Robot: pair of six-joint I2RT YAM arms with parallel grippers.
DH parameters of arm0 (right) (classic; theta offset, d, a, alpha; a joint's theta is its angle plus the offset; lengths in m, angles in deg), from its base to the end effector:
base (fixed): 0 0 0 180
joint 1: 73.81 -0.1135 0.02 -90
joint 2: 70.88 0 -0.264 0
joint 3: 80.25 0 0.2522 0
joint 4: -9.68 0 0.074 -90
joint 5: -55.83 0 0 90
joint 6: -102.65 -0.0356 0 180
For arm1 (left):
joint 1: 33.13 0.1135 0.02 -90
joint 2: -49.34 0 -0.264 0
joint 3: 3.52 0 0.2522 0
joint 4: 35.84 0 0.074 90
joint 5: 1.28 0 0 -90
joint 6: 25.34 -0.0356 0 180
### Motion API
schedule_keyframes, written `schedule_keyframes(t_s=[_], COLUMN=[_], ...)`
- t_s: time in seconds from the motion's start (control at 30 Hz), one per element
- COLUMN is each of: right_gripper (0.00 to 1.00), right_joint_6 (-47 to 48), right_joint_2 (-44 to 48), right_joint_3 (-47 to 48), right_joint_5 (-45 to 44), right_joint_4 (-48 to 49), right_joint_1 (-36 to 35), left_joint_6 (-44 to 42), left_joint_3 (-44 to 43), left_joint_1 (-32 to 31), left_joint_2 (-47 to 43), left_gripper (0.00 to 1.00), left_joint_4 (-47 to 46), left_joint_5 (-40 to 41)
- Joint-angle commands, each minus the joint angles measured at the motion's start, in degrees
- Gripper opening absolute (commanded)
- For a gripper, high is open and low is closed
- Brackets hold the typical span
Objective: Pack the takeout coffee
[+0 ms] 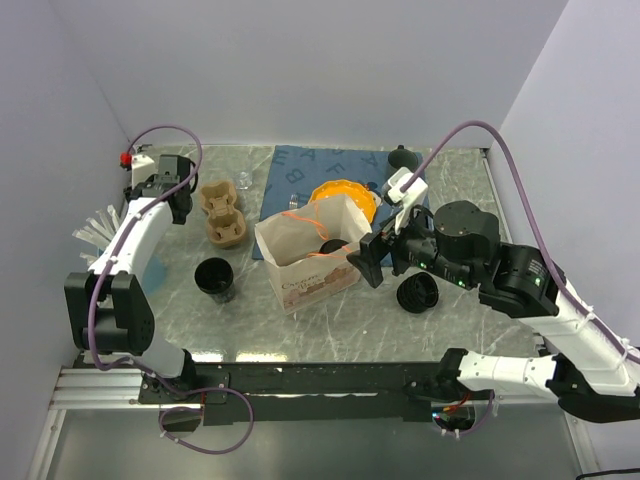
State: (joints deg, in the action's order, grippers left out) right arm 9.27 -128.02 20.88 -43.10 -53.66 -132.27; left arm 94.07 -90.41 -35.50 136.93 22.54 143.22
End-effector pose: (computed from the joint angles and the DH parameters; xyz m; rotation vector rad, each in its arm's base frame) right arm 0.0890 0.1345 0.4742 -0.8035 1.7736 0.5777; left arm 0.3107 0.0161 0.2930 -0.8268 2.0853 0.9319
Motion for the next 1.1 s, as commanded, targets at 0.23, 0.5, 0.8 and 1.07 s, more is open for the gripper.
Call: schedule_keyframes(t_s=[0.23,0.5,0.8,1.07], right_gripper=[1.0,1.0,1.0,1.0], right_joint_6=[1.79,4.87,0.94,2.32], right_joint_2=[2.83,2.92,2.04,0.8], right_joint_3=[0.87,3.5,6.13,9.31], right_joint_5=[-1.53,-1.18,-5.2,-9.0], right_joint_4=[0.28,-0.16,-1.82,-5.52], right_joint_1=[0.27,0.36,0.36,0.36], left_joint_6=[3.2,1.62,-4.36,1.6], left_joint_3=[-12.73,-17.48,-29.33,-38.41], left_joint_1=[0.09,0.09,0.09,0.09], left_joint_2=[-2.51,-12.52,-21.32,-18.86], left_gripper=[0.09,0.01,0.01,0.01], left_joint_4=[12.14,12.94,3.37,-3.82], left_joint_5=[1.39,-3.59,-33.12,-75.02])
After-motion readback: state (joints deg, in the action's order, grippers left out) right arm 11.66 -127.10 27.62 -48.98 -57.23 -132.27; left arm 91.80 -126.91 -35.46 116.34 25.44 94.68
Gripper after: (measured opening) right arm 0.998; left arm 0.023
